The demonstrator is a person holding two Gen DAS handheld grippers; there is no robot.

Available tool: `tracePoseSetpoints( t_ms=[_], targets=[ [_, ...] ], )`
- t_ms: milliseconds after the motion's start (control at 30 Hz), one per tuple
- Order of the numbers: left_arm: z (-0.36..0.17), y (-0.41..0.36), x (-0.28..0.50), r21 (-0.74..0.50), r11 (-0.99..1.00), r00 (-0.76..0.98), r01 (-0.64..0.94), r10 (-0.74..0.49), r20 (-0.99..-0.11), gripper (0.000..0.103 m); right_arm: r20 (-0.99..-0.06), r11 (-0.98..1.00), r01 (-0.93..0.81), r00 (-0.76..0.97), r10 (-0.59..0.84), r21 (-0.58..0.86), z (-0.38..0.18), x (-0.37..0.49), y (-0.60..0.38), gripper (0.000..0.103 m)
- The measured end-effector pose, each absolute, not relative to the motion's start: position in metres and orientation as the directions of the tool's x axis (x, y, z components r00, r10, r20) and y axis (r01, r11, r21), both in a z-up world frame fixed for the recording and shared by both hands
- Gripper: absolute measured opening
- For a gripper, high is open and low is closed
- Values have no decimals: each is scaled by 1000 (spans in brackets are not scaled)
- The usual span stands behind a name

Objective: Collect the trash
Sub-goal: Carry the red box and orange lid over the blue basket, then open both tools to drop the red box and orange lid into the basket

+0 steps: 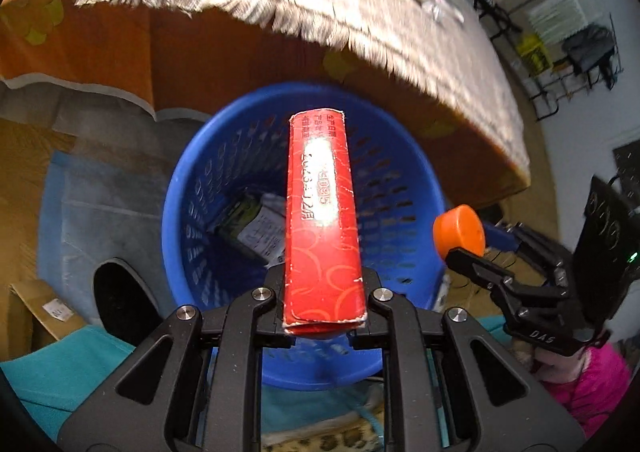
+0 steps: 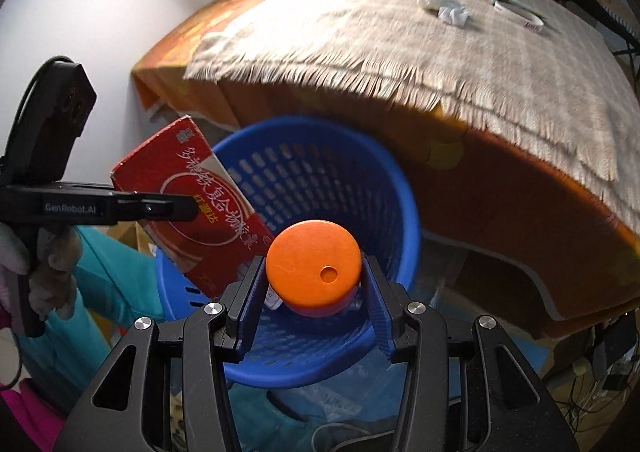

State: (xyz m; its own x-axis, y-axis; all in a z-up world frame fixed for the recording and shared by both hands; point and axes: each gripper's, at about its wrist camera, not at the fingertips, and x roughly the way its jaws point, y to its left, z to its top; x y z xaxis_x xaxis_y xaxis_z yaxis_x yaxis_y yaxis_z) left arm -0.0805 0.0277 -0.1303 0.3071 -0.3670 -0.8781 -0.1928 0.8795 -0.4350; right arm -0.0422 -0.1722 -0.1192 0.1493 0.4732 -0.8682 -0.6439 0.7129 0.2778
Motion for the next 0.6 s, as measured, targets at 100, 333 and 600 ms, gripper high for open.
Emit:
tracePoseSetpoints(
  t_ms=[100, 333, 600],
  targets=[
    [-135, 19, -80, -406, 897, 290, -173, -348, -892, 15, -875, 710, -647, 135, 465, 278, -126, -45, -168, 46],
    [-140, 4, -79, -317, 941, 269, -117, -277, -923, 17, -888, 698, -658, 97, 450, 282, -136, -46, -160, 46],
    [-143, -10, -79, -218, 973, 266, -76, -191, -945, 54, -905, 709, -657, 96, 415, 256, -142, -43, -153, 56]
  ],
)
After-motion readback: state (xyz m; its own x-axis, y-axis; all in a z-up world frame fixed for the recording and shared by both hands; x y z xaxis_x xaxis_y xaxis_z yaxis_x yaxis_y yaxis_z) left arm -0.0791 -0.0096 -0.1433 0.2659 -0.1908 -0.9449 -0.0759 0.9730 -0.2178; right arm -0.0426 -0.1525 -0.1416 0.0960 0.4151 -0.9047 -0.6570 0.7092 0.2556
